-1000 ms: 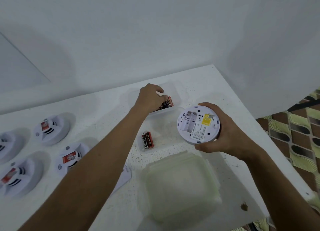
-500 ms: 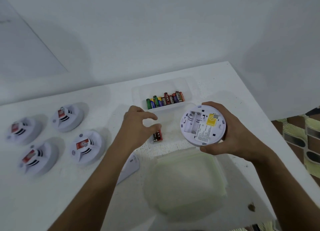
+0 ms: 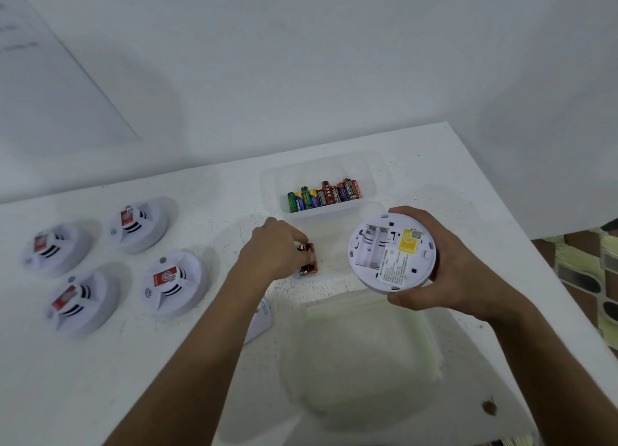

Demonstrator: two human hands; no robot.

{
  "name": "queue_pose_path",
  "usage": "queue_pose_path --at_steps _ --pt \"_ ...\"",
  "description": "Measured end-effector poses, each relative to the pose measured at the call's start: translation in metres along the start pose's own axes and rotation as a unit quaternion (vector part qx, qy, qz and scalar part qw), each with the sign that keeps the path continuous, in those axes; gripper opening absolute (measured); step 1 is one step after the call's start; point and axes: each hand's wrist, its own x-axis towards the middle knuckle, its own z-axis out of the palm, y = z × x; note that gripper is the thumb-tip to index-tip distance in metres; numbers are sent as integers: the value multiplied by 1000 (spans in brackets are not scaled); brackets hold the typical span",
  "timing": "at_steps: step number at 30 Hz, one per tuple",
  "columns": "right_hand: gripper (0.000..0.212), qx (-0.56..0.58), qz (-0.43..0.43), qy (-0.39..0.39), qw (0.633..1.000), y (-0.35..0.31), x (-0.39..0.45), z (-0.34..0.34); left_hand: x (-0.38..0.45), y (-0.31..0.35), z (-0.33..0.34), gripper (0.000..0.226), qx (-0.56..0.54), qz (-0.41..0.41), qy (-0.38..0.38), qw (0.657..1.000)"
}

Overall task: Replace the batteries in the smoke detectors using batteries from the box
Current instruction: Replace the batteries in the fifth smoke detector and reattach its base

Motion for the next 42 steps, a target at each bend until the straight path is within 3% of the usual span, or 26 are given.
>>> queue_pose_path --at_steps 5,10,13,18,25,30,39,42 --pt "93 1 -1 -3 1000 1 0 1 2 -1 5 30 -18 7 13 1000" --pt "94 -2 2 -5 1000 1 -1 2 1 1 5 35 0 -15 14 1000" --pt "93 1 6 -6 1000 1 -2 2 -4 6 4 24 -1 -30 13 999" --pt "94 0 10 -7 1000 -2 -2 2 -16 6 2 18 -154 -5 33 988" --pt "93 -10 5 -7 1000 -6 -1 6 -52 11 -19 11 -257 62 196 944" --pt "92 -5 -19 -25 999 -16 2 14 -80 35 -27 17 -352 165 172 905" --pt "96 11 -52 -47 997 -25 6 20 -84 38 -14 21 -260 229 179 921" --pt "97 3 -58 -56 997 -28 5 20 -89 36 -11 25 -262 247 147 921"
